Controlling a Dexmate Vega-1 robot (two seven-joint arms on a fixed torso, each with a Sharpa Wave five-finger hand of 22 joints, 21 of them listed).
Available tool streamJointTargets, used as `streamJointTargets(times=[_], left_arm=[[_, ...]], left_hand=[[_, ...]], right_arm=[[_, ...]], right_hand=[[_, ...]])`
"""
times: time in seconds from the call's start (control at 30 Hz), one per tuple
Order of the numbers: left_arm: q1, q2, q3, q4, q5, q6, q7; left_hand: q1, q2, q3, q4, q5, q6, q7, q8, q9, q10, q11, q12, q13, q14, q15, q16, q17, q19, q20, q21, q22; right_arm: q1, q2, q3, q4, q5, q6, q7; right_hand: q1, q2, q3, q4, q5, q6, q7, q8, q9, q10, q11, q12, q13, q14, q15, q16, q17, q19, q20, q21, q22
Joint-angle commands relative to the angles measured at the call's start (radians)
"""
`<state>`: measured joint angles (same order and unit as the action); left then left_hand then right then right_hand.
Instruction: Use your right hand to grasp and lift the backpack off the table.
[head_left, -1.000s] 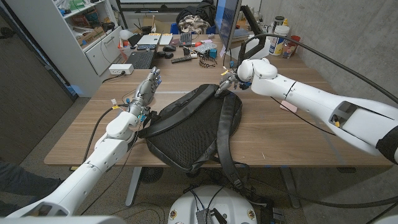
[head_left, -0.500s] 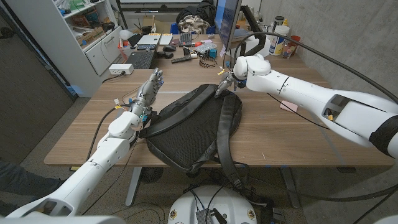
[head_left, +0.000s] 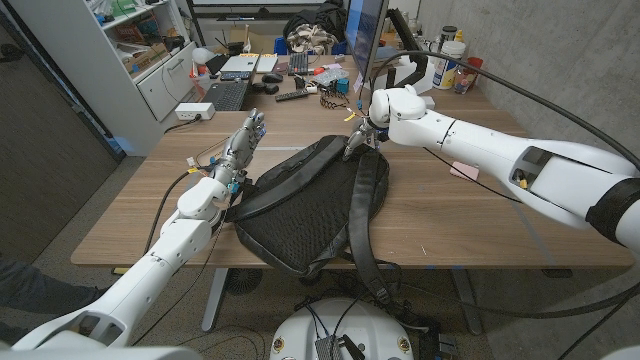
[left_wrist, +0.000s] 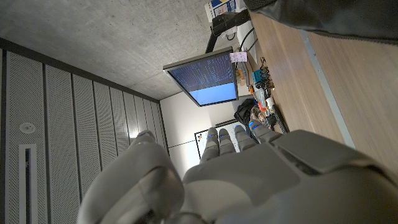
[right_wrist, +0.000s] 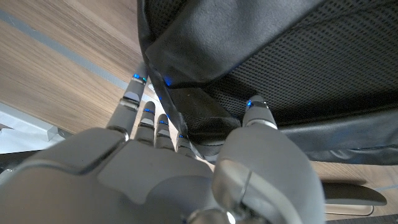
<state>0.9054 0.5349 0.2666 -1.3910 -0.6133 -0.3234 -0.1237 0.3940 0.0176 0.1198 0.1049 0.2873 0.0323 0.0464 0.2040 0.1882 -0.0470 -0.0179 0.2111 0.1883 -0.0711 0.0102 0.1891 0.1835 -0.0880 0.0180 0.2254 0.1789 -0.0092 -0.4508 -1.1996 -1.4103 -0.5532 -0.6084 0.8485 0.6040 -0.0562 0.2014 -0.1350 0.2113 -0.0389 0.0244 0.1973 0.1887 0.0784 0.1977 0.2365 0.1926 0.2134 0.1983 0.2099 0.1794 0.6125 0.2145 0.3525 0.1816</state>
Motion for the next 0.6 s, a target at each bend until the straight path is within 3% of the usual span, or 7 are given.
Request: streamJointTargets(times=[0.03,0.17,0.27,0.4,0.5,0.57,0.6], left_arm=[[-0.010,-0.006,-0.001,0.012,-0.003,0.001,-0.002],[-0.009,-0.006,-0.002,0.009,-0.003,0.002,0.003],[-0.008,-0.008,-0.004,0.007,-0.005,0.002,0.004],[-0.005,-0.008,-0.006,0.002,-0.007,0.003,0.009],[-0.001,-0.007,-0.008,-0.006,-0.008,0.007,0.015],[0.001,-0.006,-0.009,-0.011,-0.007,0.010,0.020],[0.002,-0.005,-0.009,-0.013,-0.007,0.012,0.022]], left_hand=[[0.002,0.007,-0.004,-0.001,-0.004,0.006,-0.002,0.002,0.003,0.003,0.000,0.001,0.006,0.001,-0.001,0.006,0.005,-0.005,0.005,-0.001,0.003],[0.002,0.007,-0.004,-0.001,-0.004,0.006,-0.002,0.001,0.003,0.003,0.001,0.000,0.006,0.001,-0.001,0.006,0.005,-0.005,0.006,-0.002,0.003],[0.002,0.008,-0.004,-0.001,-0.004,0.006,-0.002,0.001,0.003,0.004,0.001,0.000,0.006,0.001,-0.001,0.006,0.005,-0.005,0.006,-0.002,0.003],[0.002,0.008,-0.005,-0.001,-0.004,0.006,-0.002,0.001,0.003,0.005,0.000,0.001,0.006,0.001,-0.001,0.006,0.005,-0.005,0.006,-0.002,0.003],[0.003,0.008,-0.005,-0.001,-0.004,0.006,-0.004,0.001,0.003,0.006,-0.001,0.001,0.006,0.001,0.000,0.006,0.005,-0.004,0.006,-0.003,0.003],[0.003,0.008,-0.005,-0.002,-0.004,0.007,-0.004,0.001,0.003,0.008,0.002,0.002,0.006,0.001,0.000,0.006,0.005,-0.004,0.006,-0.003,0.003],[0.003,0.009,-0.006,-0.002,-0.004,0.008,-0.005,0.002,0.003,0.009,0.001,0.002,0.006,0.001,0.000,0.006,0.005,-0.004,0.006,-0.003,0.003]], right_arm=[[0.029,0.044,-0.035,0.064,-0.002,-0.015,0.028],[0.036,0.056,-0.046,0.080,-0.007,-0.022,0.026],[0.035,0.055,-0.055,0.073,-0.022,-0.028,0.010],[0.025,0.046,-0.055,0.052,-0.034,-0.031,-0.018],[0.014,0.038,-0.052,0.035,-0.045,-0.033,-0.043],[0.001,0.030,-0.047,0.017,-0.055,-0.034,-0.071],[-0.005,0.025,-0.044,0.008,-0.058,-0.034,-0.084]], right_hand=[[0.040,0.004,0.003,-0.005,0.002,0.053,-0.016,0.021,0.008,0.076,-0.015,0.033,0.015,0.116,-0.024,0.023,0.010,0.150,-0.002,0.026,-0.001],[0.087,0.014,0.017,-0.014,0.003,0.132,-0.044,0.048,0.018,0.157,-0.042,0.072,0.029,0.180,-0.050,0.029,0.014,0.191,-0.022,0.019,-0.001],[0.168,0.046,0.050,-0.028,0.008,0.212,-0.076,0.081,0.036,0.233,-0.083,0.119,0.056,0.247,-0.098,0.043,0.021,0.212,-0.065,0.010,0.002],[0.292,0.086,0.082,-0.032,0.001,0.356,-0.107,0.162,0.091,0.318,-0.152,0.202,0.131,0.357,-0.177,0.099,0.064,0.246,-0.137,0.005,0.008],[0.357,0.100,0.076,-0.029,-0.007,0.410,-0.121,0.212,0.146,0.355,-0.186,0.265,0.203,0.410,-0.217,0.150,0.114,0.275,-0.185,0.014,0.014],[0.411,0.108,0.062,-0.026,-0.010,0.457,-0.136,0.262,0.203,0.384,-0.217,0.330,0.276,0.463,-0.274,0.208,0.177,0.305,-0.248,0.035,0.026],[0.433,0.112,0.054,-0.025,-0.012,0.471,-0.141,0.283,0.229,0.401,-0.230,0.361,0.310,0.487,-0.300,0.242,0.215,0.306,-0.255,0.042,0.032]])
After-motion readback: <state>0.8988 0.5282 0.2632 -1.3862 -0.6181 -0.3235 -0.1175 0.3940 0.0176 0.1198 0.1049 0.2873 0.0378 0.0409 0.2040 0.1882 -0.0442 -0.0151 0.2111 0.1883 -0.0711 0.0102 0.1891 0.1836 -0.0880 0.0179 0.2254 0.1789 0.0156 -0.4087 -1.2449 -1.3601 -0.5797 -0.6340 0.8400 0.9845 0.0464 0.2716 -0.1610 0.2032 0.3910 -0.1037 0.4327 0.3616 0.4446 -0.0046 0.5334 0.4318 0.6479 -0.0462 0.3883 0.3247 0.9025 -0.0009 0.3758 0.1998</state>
